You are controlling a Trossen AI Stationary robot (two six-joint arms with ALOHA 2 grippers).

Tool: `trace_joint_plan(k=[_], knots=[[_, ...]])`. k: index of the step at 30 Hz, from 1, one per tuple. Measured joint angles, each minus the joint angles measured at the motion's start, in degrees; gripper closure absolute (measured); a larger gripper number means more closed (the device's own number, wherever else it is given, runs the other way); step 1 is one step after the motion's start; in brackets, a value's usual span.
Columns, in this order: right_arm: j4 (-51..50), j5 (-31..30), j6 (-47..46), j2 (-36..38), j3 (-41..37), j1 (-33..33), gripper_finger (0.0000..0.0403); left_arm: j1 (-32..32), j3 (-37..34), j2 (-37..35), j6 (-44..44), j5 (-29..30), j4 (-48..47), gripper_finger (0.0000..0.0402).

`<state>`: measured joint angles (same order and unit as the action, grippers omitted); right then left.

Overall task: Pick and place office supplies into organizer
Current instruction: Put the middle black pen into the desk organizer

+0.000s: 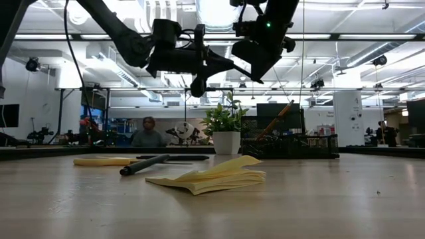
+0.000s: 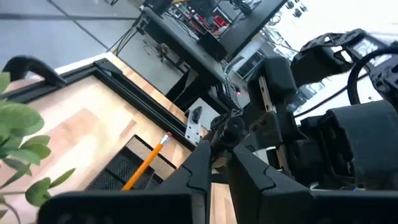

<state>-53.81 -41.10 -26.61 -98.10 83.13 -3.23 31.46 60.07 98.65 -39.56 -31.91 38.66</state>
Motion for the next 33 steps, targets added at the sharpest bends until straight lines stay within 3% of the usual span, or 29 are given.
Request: trace_joint_plan(k=[6, 14, 19, 28, 33], knots=[[-3.63, 1.80, -0.25, -0.02, -0.13, 1.12, 0.0322, 0.18, 0.21, -0.11, 1.16, 2.66, 1.13, 0.0388], [-21.39, 4.17, -12.91, 0.02, -0.19, 2.93, 0.0280, 0.88, 0.39, -0.22, 1.66, 3.62, 2.18, 0.0389], [-29.51, 4.95, -19.96, 0.04, -0.28, 7.90, 0.0269, 0.06, 1.07, -0.22, 10.54, 5.68, -0.26, 0.0389], [-31.08, 8.15, -32.04, 0.09, -0.28, 17.61, 0.0279, -3.88, 6.90, -0.15, 32.71, 11.38, -15.32, 0.0390], [-31.32, 8.16, -35.85, 0.11, -0.28, 18.76, 0.0279, -5.40, 9.32, 2.74, 35.48, 12.55, -19.16, 0.0390]])
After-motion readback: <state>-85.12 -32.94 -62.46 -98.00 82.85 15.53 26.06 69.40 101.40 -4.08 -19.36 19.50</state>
